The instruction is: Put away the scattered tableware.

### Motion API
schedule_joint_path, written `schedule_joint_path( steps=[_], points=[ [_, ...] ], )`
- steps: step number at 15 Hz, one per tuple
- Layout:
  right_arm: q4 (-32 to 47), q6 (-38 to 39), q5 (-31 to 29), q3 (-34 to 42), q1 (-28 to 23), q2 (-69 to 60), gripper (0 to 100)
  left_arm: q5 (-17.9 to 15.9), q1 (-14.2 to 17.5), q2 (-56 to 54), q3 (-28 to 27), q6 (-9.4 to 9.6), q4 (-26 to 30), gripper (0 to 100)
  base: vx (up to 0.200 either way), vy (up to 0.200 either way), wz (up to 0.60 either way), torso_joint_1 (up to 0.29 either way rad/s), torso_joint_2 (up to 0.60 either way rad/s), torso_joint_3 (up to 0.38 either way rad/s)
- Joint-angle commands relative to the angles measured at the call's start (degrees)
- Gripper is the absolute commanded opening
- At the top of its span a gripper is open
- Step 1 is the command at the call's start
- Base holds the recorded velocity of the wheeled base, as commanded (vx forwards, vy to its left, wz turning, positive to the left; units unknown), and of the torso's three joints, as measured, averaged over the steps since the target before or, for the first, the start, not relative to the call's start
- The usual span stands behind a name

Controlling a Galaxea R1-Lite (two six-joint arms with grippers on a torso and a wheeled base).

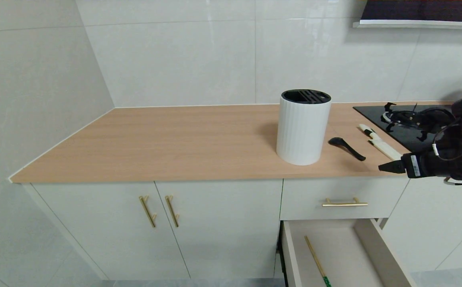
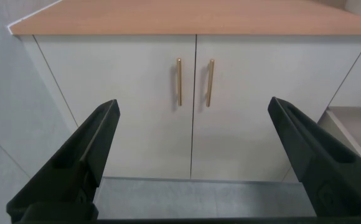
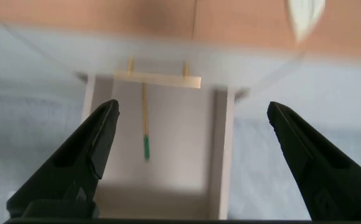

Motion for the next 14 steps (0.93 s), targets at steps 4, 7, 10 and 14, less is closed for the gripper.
schedule_joint_path(
  steps=[4, 7, 10, 14],
  points=[
    [-0.5, -6.0, 7.1, -16.7, -2.5, 19.3, 100, 0.0, 0.0, 0.0, 0.0, 0.00, 0.0, 100, 0.000, 0.000, 0.00, 0.000, 0.00, 0.000],
    [-4.9, -6.2, 11.0, -19.3, -2.5, 23.5, 100, 0.0, 0.0, 0.0, 0.0, 0.00, 0.0, 100, 0.000, 0.000, 0.00, 0.000, 0.00, 0.000],
    [-11.9, -5.9, 12.7, -20.9, -2.5, 27.0, 100, 0.0, 0.0, 0.0, 0.0, 0.00, 0.0, 100, 0.000, 0.000, 0.00, 0.000, 0.00, 0.000],
    [-16.7, -5.8, 12.9, -21.1, -0.8, 30.5, 100, 0.0, 0.0, 0.0, 0.0, 0.00, 0.0, 100, 0.000, 0.000, 0.00, 0.000, 0.00, 0.000]
  ],
)
